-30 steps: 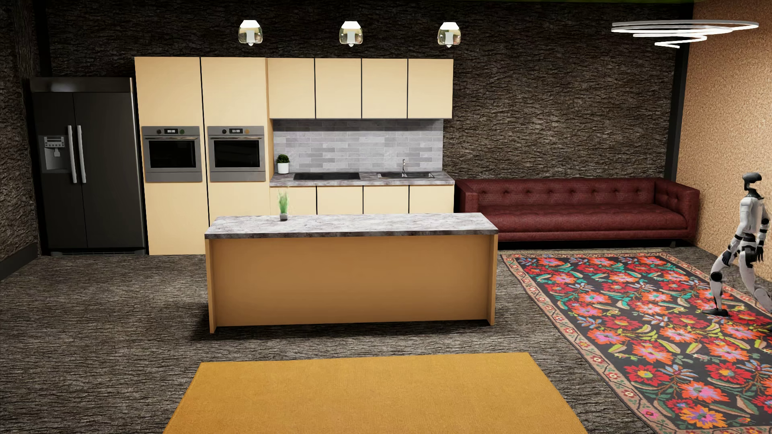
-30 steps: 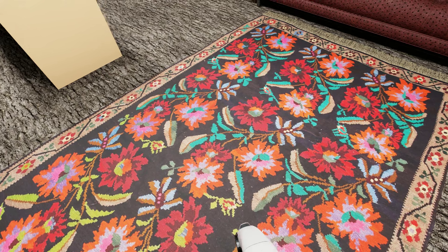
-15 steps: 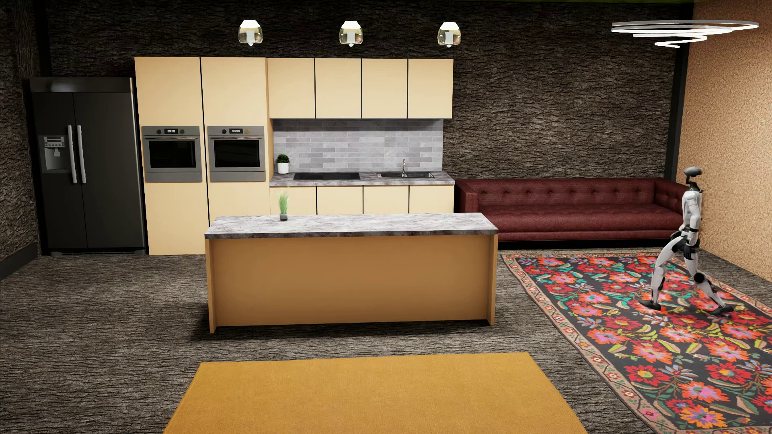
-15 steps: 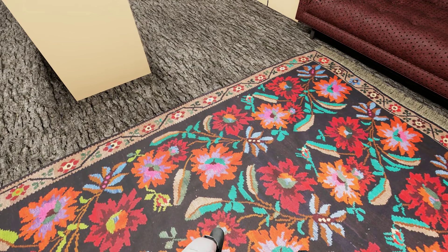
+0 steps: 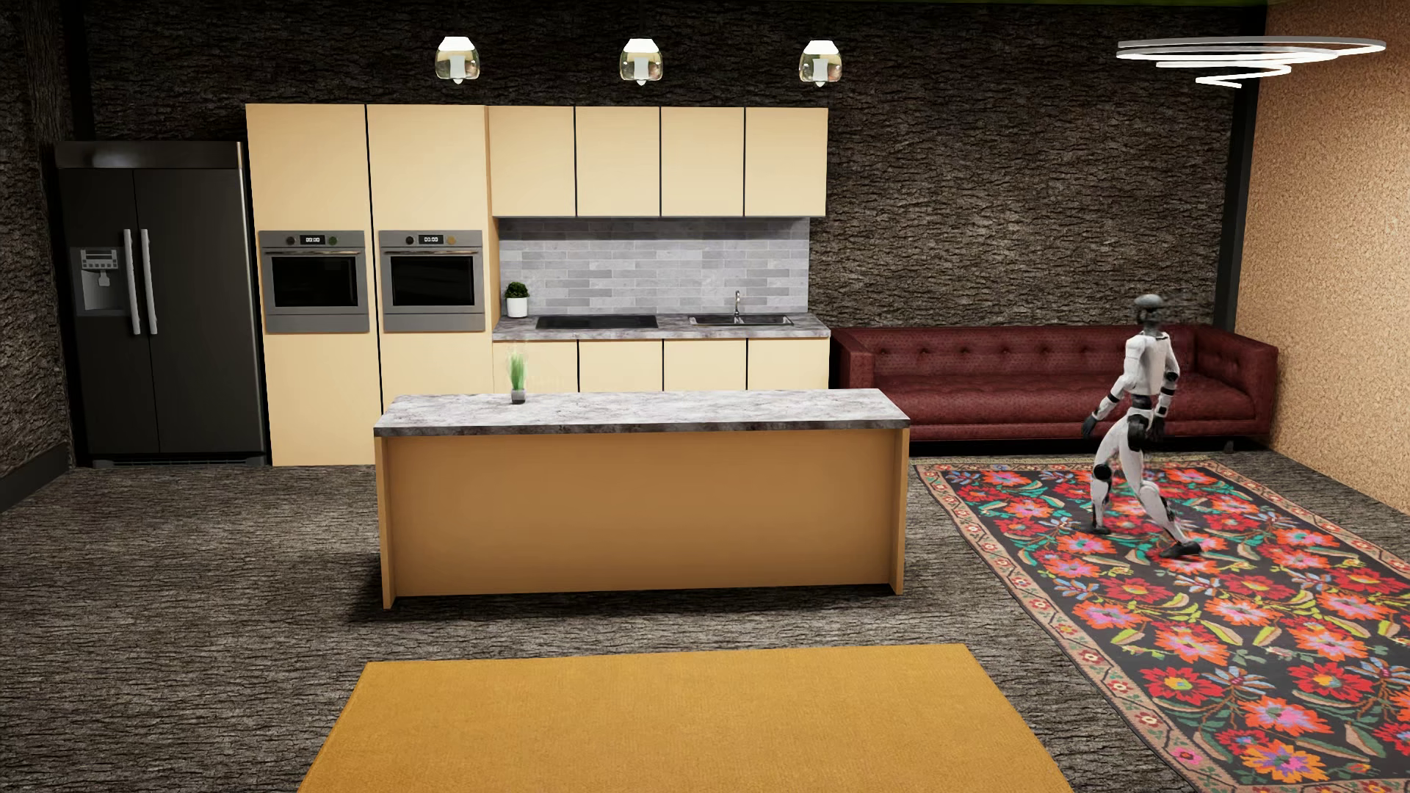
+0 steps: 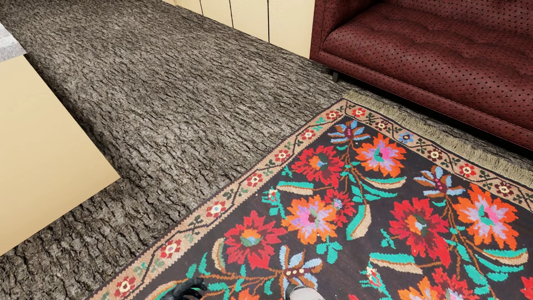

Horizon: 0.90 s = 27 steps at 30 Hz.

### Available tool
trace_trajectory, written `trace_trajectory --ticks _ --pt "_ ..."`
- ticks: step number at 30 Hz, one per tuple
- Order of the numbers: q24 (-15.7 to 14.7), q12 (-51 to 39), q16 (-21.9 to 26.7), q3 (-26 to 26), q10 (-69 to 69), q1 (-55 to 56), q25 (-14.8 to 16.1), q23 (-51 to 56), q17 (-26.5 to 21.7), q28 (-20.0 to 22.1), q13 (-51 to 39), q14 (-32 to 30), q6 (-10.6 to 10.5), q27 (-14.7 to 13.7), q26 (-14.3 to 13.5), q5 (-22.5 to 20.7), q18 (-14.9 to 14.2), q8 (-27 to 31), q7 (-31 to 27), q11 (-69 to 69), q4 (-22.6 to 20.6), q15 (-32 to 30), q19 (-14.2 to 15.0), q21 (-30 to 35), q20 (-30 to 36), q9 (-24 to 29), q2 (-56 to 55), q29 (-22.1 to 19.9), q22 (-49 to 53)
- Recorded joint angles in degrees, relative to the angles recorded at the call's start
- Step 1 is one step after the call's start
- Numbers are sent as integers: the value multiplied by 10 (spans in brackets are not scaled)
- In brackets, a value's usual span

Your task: Walk around the plant

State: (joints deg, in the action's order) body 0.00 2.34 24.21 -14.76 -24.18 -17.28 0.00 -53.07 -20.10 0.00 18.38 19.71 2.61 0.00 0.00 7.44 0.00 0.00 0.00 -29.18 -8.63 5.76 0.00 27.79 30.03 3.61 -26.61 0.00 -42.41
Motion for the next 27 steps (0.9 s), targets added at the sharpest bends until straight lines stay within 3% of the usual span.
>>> trace_trajectory --ticks 2,4,6,8,10,11,13,14,16,17,18,20,22,25,27 --pt "0 26 -9 -19 -77 -26 0 -24 0 0 5 -92 -14 0 0 -23 0 0 0 -84 31 -4 0 9 -18 -3 2 0 9" --pt "0 58 -38 -10 -292 46 0 -52 7 0 8 -249 -34 0 0 -56 0 0 0 -162 64 12 0 -4 -26 -7 24 0 -27" --pt "0 69 -46 32 -524 181 0 -47 8 0 -4 -251 -37 0 0 -75 0 0 0 -138 72 55 0 0 18 9 115 0 -47" --pt "0 83 -52 105 -483 292 0 -19 2 0 -23 -285 -17 0 0 -67 0 0 0 -85 54 63 0 5 59 20 205 0 -74" --pt "0 110 -49 154 -251 362 0 25 -8 0 -45 -379 -3 0 0 -61 0 0 0 -30 43 75 0 -1 63 25 292 0 -97" --pt "0 122 -44 170 -133 380 0 58 -14 0 -52 -355 0 0 0 -61 0 0 0 -12 42 83 0 -14 67 22 327 0 -102" --pt "0 140 -36 190 -29 402 0 99 -25 0 -63 -133 7 0 0 -52 0 0 0 -11 35 105 0 -46 86 13 376 0 -111" --pt "0 150 -28 197 -33 415 0 105 -28 0 -60 -145 12 0 0 -50 0 0 0 -24 30 104 0 -61 100 11 394 0 -103" --pt "0 170 -25 196 -84 411 0 100 -22 0 -37 -280 27 0 0 -32 0 0 0 -118 1 19 0 -91 100 3 398 0 -107" --pt "0 173 -26 183 -109 399 0 77 -16 0 -30 -308 38 0 0 -11 0 0 0 -239 -22 -56 0 -87 104 -1 348 0 -114" --pt "0 169 -26 162 -126 368 0 56 -14 0 -25 -291 41 0 0 -4 0 0 0 -364 -36 -69 0 -77 108 2 288 0 -119" --pt "0 152 -22 126 -90 257 0 28 -8 0 -25 -214 49 0 0 1 0 0 0 -452 -43 48 0 -45 103 24 177 0 -109" --pt "0 120 -15 62 -56 162 0 16 -8 0 -9 -139 31 0 0 -10 0 0 0 -311 -32 80 0 -22 97 30 109 0 -102" --pt "0 81 -9 7 -9 65 0 17 -17 0 25 -24 2 0 0 -12 0 0 0 -24 -14 30 0 -44 40 11 34 0 -58" --pt "0 64 -2 -26 -29 25 0 9 -22 0 44 6 -18 0 0 8 0 0 0 -27 -4 10 0 -52 27 -3 -4 0 -41"
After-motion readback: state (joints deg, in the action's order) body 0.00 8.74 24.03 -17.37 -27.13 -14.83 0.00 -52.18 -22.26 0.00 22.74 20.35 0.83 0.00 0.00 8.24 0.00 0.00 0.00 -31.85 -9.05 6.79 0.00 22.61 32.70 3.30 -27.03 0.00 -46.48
